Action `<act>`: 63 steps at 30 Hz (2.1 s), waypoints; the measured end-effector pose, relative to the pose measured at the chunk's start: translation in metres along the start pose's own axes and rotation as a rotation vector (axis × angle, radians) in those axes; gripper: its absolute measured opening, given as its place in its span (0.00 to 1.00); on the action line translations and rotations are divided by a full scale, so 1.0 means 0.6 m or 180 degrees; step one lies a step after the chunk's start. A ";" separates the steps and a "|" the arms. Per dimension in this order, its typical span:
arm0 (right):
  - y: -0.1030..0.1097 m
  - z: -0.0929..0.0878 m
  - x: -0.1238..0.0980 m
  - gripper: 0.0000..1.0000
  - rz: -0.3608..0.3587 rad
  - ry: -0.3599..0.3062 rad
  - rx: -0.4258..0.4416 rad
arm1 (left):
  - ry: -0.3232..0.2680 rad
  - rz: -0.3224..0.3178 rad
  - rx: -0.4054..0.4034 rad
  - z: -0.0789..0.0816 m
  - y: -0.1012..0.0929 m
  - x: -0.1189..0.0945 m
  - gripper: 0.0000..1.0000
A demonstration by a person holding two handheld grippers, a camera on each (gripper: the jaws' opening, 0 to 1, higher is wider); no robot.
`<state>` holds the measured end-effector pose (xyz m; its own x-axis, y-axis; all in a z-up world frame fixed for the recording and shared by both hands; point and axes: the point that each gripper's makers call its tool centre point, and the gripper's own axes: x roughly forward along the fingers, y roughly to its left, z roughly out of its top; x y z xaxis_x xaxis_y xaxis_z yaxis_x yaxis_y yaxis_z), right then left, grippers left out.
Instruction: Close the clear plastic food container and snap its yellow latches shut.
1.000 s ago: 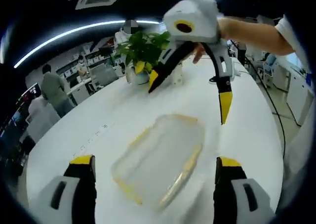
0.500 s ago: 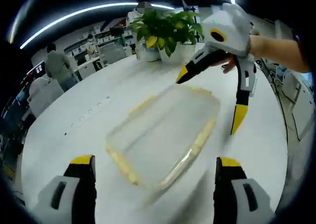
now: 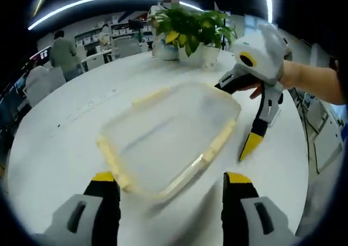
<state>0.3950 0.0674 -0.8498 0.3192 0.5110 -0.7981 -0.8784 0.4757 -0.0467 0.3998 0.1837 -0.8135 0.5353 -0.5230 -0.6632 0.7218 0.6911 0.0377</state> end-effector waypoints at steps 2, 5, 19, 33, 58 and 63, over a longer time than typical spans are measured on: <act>0.002 0.015 -0.003 0.65 -0.0036 -0.0113 -0.0014 | -0.0004 0.0073 0.0040 0.001 0.008 -0.002 0.62; 0.001 0.025 -0.004 0.55 -0.0062 -0.0131 0.0005 | -0.0019 -0.0008 -0.0004 0.001 0.003 -0.004 0.60; 0.018 0.052 0.023 0.51 -0.0092 0.0022 -0.0046 | 0.0037 0.0152 -0.0050 -0.029 0.041 -0.034 0.43; 0.071 0.153 0.090 0.50 0.0036 -0.0195 -0.0106 | 0.0224 0.0476 -0.0059 -0.089 0.147 -0.095 0.45; 0.023 0.212 0.142 0.52 -0.0040 -0.0228 -0.0079 | 0.0444 0.0564 0.0169 -0.070 0.250 -0.069 0.45; 0.016 0.217 0.146 0.52 -0.0050 -0.0258 -0.0049 | 0.0447 0.0559 0.0194 -0.067 0.256 -0.066 0.45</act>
<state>0.4605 0.2099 -0.8421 0.3603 0.5601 -0.7459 -0.8782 0.4734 -0.0687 0.4716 0.3307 -0.8116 0.5918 -0.3199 -0.7399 0.6504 0.7318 0.2038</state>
